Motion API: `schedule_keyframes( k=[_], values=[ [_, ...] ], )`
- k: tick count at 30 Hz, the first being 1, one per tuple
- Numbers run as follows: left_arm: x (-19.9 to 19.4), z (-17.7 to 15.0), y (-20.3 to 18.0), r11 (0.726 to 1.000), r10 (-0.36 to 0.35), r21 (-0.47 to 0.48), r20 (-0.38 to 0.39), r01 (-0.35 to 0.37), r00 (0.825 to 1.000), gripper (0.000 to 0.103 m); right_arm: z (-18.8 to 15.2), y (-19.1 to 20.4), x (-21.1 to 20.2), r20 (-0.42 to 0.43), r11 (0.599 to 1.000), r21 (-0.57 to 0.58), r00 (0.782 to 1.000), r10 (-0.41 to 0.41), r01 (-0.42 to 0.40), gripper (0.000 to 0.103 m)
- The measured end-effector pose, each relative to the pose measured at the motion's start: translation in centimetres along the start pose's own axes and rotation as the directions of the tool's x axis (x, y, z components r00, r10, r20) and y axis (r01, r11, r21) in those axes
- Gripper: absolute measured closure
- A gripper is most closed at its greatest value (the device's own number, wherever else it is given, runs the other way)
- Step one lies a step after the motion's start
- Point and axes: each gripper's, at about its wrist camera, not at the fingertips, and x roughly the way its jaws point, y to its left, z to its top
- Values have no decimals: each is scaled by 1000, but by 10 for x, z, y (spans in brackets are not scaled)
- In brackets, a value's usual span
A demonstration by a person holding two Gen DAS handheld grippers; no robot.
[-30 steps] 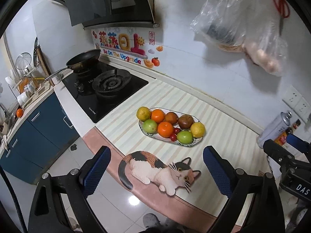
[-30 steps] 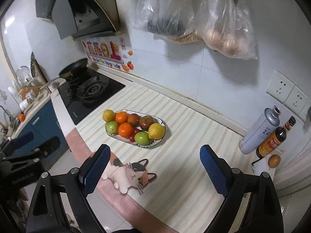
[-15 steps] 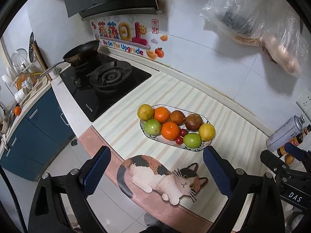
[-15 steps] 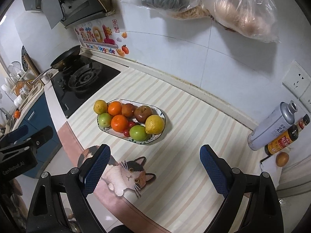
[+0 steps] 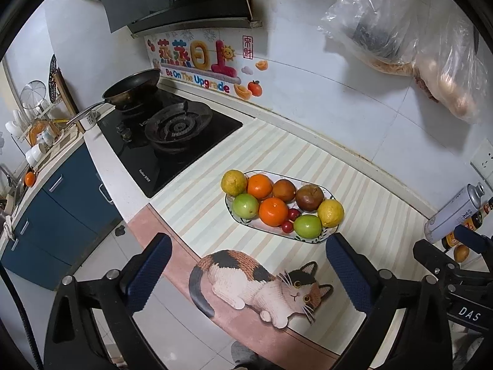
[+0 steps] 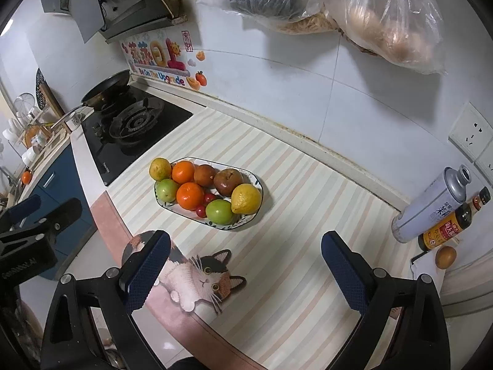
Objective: Organize fruits
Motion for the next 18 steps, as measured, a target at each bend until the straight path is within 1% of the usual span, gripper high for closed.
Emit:
schedule_keyframes(
  k=[18],
  values=[
    [-3,-3,-1,1000,-2,5,3,2,1000,1,-1,0,-6,24,1000,7,1000,2,-2,3]
  ],
)
